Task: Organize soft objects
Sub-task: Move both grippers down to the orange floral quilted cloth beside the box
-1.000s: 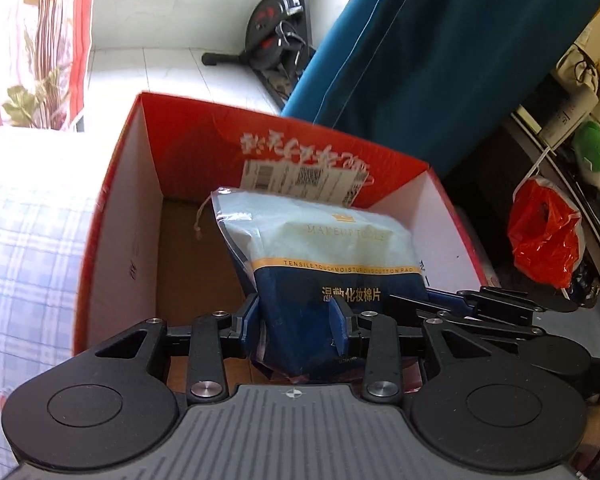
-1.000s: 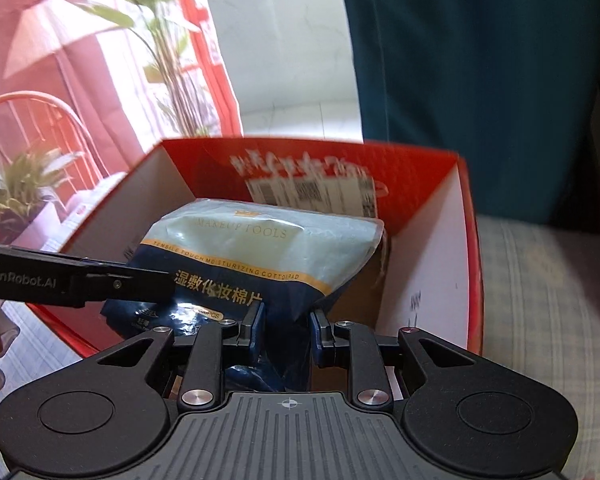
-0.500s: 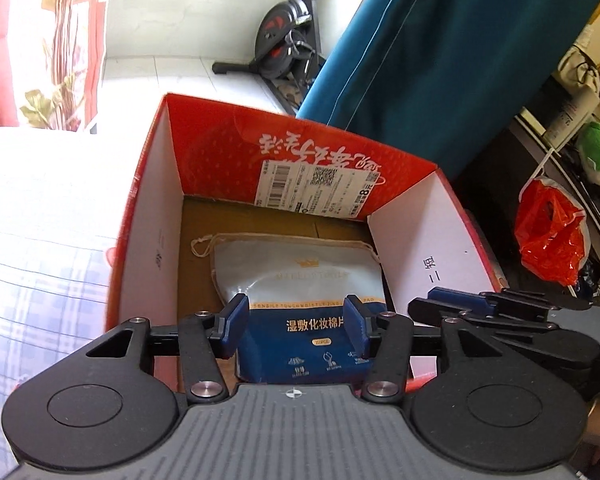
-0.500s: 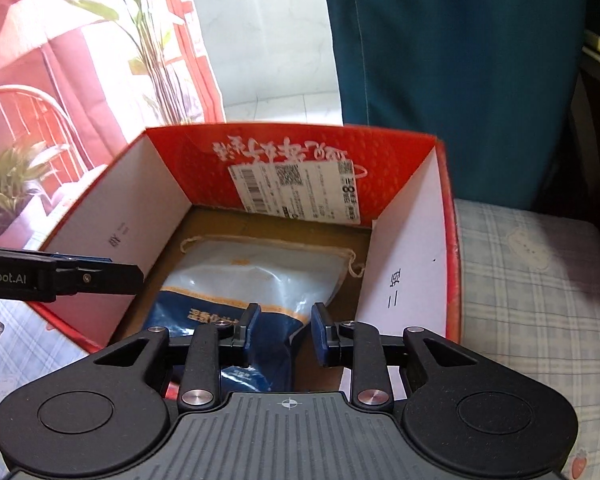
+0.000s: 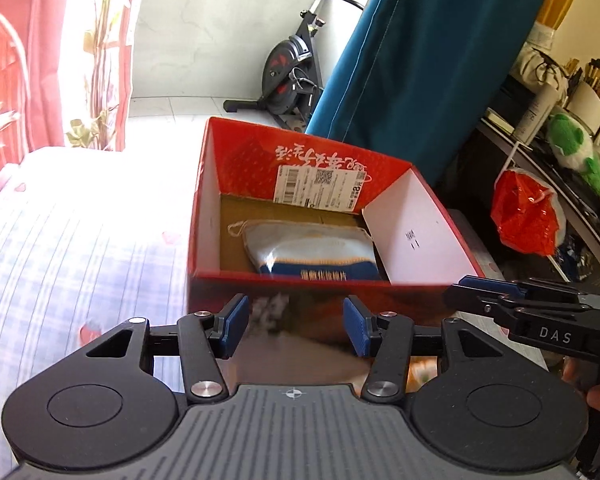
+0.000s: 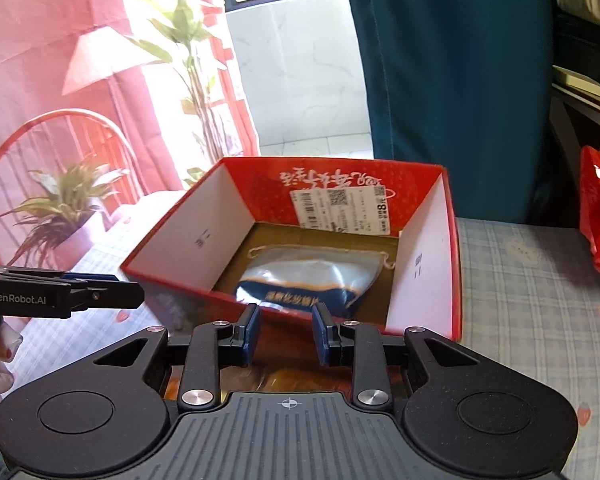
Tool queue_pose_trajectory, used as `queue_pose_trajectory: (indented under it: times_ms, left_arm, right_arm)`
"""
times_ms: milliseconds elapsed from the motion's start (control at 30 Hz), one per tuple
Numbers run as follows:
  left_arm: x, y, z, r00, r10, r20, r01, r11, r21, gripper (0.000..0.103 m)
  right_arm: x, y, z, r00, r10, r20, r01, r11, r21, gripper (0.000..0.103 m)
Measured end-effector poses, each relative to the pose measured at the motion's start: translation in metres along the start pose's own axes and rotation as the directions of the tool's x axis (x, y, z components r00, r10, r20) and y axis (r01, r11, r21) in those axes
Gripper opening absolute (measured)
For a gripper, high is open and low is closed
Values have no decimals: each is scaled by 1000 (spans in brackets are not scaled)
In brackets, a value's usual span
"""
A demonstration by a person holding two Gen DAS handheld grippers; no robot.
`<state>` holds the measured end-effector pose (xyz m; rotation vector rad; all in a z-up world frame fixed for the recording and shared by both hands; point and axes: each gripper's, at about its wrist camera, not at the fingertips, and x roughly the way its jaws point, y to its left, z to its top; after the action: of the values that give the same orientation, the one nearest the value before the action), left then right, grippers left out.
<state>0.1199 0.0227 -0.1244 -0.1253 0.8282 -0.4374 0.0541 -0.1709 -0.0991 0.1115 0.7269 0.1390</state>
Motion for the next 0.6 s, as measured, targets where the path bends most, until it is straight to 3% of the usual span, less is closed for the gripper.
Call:
queue_pose_trajectory:
  times_ms: [267, 600]
  left_arm:
    - [-25, -1, -39, 999, 11, 30, -12, 1000, 16, 56]
    - [-25, 6, -74, 1000, -4, 11, 4, 1000, -24, 58]
  right_arm:
    - [-28, 16, -40, 1000, -12, 12, 12, 1000, 5, 31]
    - [-32, 19, -87, 999, -13, -43, 15, 999, 46, 47]
